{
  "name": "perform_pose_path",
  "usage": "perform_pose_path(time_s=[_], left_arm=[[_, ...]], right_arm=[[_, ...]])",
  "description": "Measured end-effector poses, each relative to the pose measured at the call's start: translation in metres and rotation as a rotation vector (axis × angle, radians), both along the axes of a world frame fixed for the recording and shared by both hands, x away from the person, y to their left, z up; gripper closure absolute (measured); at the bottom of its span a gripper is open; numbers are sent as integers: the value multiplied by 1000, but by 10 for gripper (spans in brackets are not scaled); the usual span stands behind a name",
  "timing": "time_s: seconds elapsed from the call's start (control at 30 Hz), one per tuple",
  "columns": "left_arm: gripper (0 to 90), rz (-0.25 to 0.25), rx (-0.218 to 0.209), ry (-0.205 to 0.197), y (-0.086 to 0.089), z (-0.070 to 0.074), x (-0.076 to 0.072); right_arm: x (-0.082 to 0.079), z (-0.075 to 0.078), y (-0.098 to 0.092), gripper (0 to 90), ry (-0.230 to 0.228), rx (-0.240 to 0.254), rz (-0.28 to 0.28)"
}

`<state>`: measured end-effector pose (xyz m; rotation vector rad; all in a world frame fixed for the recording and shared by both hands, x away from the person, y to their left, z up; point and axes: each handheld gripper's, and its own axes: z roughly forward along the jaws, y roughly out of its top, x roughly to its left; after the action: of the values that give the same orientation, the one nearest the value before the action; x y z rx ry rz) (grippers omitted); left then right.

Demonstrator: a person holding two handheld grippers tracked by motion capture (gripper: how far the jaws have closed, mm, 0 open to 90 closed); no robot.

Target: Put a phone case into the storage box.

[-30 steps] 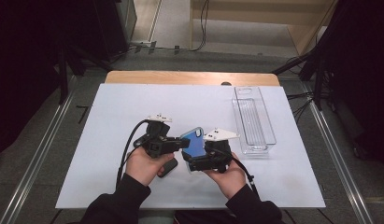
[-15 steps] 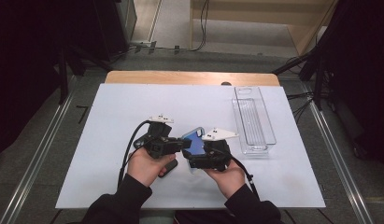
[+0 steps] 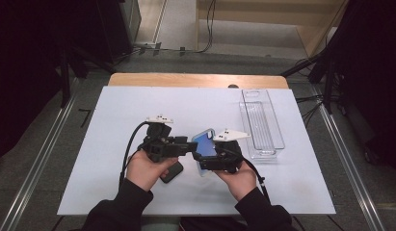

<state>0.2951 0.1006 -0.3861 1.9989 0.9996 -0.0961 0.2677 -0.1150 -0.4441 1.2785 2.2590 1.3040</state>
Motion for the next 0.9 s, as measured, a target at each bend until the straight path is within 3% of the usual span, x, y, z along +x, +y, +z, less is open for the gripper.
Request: perform_pose_path(time_s=[0.3, 0.43, 0.63, 0.9], left_arm=[[346, -101, 7, -55, 5, 2, -1], [336, -143, 44, -125, 8, 0, -2], [319, -199, 82, -162, 12, -6, -3], [319, -217, 89, -147, 18, -23, -5]], right_arm=[[5, 2, -13, 156, 0, 33, 11], [6, 4, -18, 156, -8, 28, 17], [7, 7, -25, 155, -20, 51, 32], [7, 10, -30, 156, -33, 44, 49]])
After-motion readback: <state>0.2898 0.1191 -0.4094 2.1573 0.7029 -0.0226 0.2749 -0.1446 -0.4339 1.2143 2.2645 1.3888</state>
